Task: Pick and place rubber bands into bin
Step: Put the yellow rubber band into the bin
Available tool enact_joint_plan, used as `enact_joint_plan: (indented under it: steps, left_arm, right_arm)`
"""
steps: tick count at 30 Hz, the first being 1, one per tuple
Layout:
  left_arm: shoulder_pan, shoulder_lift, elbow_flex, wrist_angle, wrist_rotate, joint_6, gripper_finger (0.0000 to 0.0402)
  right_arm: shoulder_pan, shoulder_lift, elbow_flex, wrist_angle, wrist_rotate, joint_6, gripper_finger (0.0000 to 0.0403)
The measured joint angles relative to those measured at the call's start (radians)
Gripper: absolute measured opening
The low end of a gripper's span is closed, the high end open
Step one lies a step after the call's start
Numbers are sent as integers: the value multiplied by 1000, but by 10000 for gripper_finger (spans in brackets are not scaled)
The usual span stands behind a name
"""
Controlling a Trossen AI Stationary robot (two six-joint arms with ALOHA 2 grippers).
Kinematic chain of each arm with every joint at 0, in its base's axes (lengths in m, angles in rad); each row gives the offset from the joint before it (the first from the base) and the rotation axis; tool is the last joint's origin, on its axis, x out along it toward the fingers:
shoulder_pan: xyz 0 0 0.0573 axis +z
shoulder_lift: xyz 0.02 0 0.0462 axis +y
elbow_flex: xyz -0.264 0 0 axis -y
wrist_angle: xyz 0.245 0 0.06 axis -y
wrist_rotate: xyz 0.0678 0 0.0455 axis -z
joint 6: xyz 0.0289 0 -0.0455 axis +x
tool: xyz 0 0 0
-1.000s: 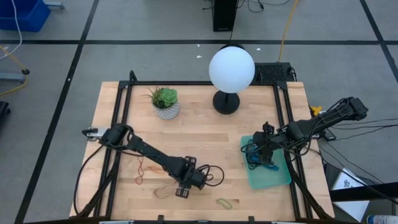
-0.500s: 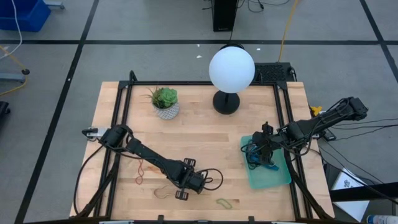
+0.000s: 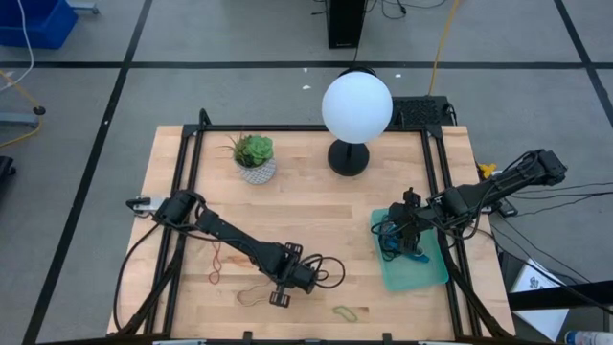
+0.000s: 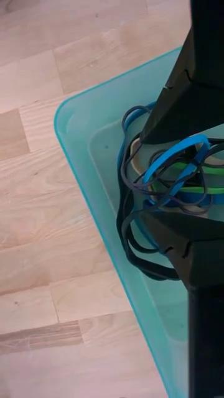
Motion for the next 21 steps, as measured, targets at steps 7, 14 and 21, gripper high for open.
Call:
enact_joint_plan:
  steps: [7, 14, 21]
  left_arm:
    - [11, -61, -5, -22, -15, 14, 2]
    - [45, -155, -3, -1, -66, 61, 2]
    - [97, -235, -1, 164, -294, 180, 1]
  right_arm:
    - [0, -28, 0, 7, 0, -7, 181]
    - [0, -57, 0, 160, 0, -74, 180]
    - [0, -53, 0, 440, -22, -300, 184]
